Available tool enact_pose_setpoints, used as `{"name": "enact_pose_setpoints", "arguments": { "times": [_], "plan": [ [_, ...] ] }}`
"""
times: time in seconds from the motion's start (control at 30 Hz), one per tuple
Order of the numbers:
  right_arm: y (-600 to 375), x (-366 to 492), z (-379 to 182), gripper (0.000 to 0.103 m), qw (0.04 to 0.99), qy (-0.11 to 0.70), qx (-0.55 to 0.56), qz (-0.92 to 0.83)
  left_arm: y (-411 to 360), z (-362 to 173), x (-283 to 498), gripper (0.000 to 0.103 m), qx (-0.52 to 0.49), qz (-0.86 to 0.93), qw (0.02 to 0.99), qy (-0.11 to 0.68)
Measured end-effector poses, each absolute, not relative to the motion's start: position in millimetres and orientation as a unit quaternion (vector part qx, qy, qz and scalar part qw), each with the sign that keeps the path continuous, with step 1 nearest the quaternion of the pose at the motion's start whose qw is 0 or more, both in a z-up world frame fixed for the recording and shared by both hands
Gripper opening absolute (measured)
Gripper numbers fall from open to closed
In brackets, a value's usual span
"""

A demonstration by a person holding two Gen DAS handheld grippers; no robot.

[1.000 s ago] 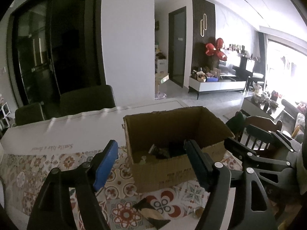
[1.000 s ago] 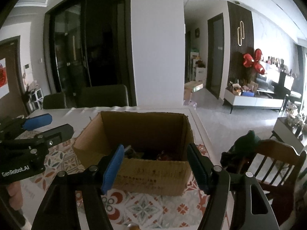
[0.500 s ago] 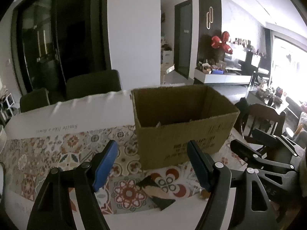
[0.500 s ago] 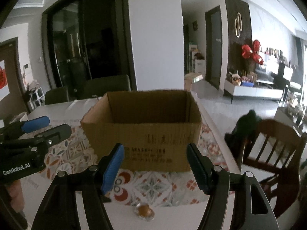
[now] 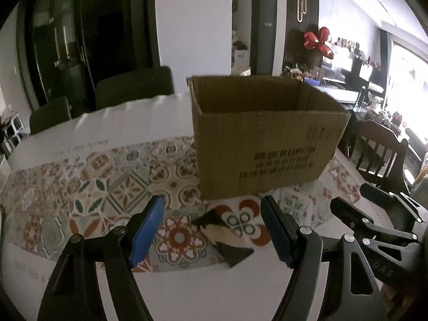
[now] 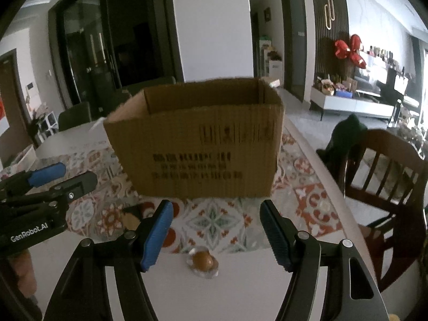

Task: Organize snacks
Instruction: 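Move the left tool to the black-gold triangular snack while the right tool approaches the brown candy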

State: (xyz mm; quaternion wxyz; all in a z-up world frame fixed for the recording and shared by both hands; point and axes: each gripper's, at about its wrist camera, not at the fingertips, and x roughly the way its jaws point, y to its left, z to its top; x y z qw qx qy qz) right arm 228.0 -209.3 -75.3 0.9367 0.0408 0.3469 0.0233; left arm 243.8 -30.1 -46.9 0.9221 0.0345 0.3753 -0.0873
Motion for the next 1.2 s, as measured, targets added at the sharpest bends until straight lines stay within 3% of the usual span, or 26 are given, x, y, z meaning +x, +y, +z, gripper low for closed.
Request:
{"name": "enact_pose_setpoints", "arguments": {
  "times": [1.0, 1.07, 1.2],
  "plan": [
    [-198.5, 224.9, -140.2, 0.067, 0.909, 0.413, 0.063, 0.020, -43.6, -130.9, 274.4, 0.074, 0.049, -0.069, 0.889, 0.450],
    [-197.9, 225.5, -141.4, 0.062, 0.908, 0.415, 0.062, 0.022, -44.7, -133.9, 277.0, 0.074, 0.051, -0.066, 0.889, 0.450],
    [-195.3, 226.9, -145.4, 0.061, 0.905, 0.420, 0.061, 0.025, -45.7, -137.7, 283.2, 0.074, 0.047, -0.062, 0.888, 0.453]
  ]
}}
